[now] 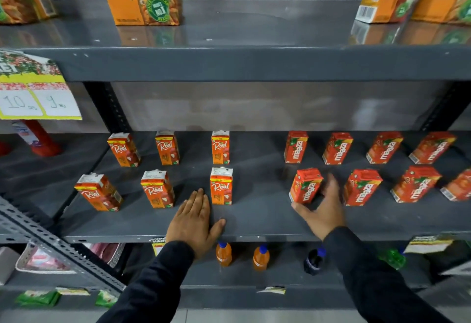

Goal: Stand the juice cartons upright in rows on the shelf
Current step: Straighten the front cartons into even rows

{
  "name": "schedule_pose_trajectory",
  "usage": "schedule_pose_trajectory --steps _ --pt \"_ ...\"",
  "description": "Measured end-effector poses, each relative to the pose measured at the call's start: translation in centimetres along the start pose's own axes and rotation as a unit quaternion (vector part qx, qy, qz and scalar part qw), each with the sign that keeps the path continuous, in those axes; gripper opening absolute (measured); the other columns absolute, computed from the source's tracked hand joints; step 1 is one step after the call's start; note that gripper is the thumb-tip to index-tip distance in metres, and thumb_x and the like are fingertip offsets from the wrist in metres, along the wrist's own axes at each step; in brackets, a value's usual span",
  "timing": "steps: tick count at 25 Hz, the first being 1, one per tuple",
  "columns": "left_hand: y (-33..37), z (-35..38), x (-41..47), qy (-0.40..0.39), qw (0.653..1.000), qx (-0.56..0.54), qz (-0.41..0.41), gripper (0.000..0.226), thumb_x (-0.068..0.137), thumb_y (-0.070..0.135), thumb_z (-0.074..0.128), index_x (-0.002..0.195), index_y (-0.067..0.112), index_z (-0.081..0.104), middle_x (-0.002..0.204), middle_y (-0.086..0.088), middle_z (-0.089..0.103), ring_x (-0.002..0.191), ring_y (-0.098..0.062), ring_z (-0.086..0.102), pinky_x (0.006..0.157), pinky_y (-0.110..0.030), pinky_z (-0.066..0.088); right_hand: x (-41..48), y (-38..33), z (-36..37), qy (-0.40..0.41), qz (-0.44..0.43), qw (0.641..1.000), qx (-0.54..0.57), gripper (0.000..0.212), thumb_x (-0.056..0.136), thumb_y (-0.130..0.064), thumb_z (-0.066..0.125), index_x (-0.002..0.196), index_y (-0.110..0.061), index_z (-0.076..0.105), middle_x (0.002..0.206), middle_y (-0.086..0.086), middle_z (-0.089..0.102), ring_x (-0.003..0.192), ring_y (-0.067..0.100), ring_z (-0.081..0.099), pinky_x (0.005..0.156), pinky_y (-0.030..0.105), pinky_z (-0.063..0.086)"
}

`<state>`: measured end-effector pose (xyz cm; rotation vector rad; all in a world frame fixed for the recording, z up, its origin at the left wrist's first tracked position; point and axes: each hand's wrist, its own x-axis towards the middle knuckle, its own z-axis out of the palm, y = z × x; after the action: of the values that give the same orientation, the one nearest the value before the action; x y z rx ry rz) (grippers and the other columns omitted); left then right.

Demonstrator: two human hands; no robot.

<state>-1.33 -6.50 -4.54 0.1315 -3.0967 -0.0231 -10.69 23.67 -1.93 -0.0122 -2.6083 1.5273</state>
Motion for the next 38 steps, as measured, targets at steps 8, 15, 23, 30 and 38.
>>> schedule_pose_trajectory --steps 8,15,23,30,38 --pt "0.7 -1.3 -0.4 -0.012 1.000 0.006 -0.014 0.091 0.086 0.071 0.004 0.151 0.008 0.003 0.160 -0.007 -0.003 0.145 -0.017 -0.007 0.116 -0.031 -0.003 1.0 0.5 0.9 0.007 0.005 0.990 -0.139 0.055 0.059 -0.049 0.079 0.090 -0.028 0.039 0.097 0.002 0.065 0.087 0.027 0.064 0.070 0.036 0.051" --pt "0.8 -1.4 -0.3 -0.022 0.999 0.017 -0.021 0.092 0.084 0.072 0.000 0.151 0.009 0.002 0.160 -0.007 -0.004 0.145 -0.017 -0.007 0.114 -0.029 -0.006 -2.6 3.5 -1.0 0.091 -0.118 0.989 0.015 0.073 0.061 -0.038 0.082 0.122 -0.022 0.047 0.107 -0.006 0.050 0.095 0.014 0.054 0.080 0.028 0.044" --pt "0.5 -1.1 -0.3 -0.017 1.000 0.016 -0.016 0.096 0.082 0.074 -0.002 0.151 0.007 0.002 0.159 -0.007 -0.003 0.145 -0.016 -0.006 0.113 -0.027 -0.006 2.8 4.7 -7.4 0.142 0.047 0.979 -0.139 0.059 0.060 -0.052 0.078 0.097 -0.017 0.049 0.100 0.010 0.065 0.091 0.035 0.063 0.081 0.051 0.051" --pt "0.8 -1.2 -0.4 -0.014 1.000 0.010 -0.022 0.100 0.078 0.075 -0.002 0.150 0.007 0.005 0.159 -0.008 0.000 0.146 -0.018 -0.002 0.115 -0.030 -0.002 3.6 5.8 -6.7 0.153 0.033 0.973 -0.168 0.079 0.056 -0.060 0.075 0.113 -0.014 0.045 0.111 0.013 0.064 0.099 0.036 0.061 0.085 0.050 0.051" --pt "2.9 -2.7 -2.6 0.095 0.992 -0.055 -0.068 0.103 0.085 0.077 0.008 0.146 -0.006 0.014 0.156 -0.021 0.008 0.145 -0.030 0.004 0.117 -0.044 0.010 1.0 6.5 -8.8 0.171 -0.107 0.976 0.084 0.100 0.062 -0.026 0.086 0.142 -0.015 0.026 0.139 0.018 0.035 0.118 0.019 0.045 0.098 0.034 0.039"
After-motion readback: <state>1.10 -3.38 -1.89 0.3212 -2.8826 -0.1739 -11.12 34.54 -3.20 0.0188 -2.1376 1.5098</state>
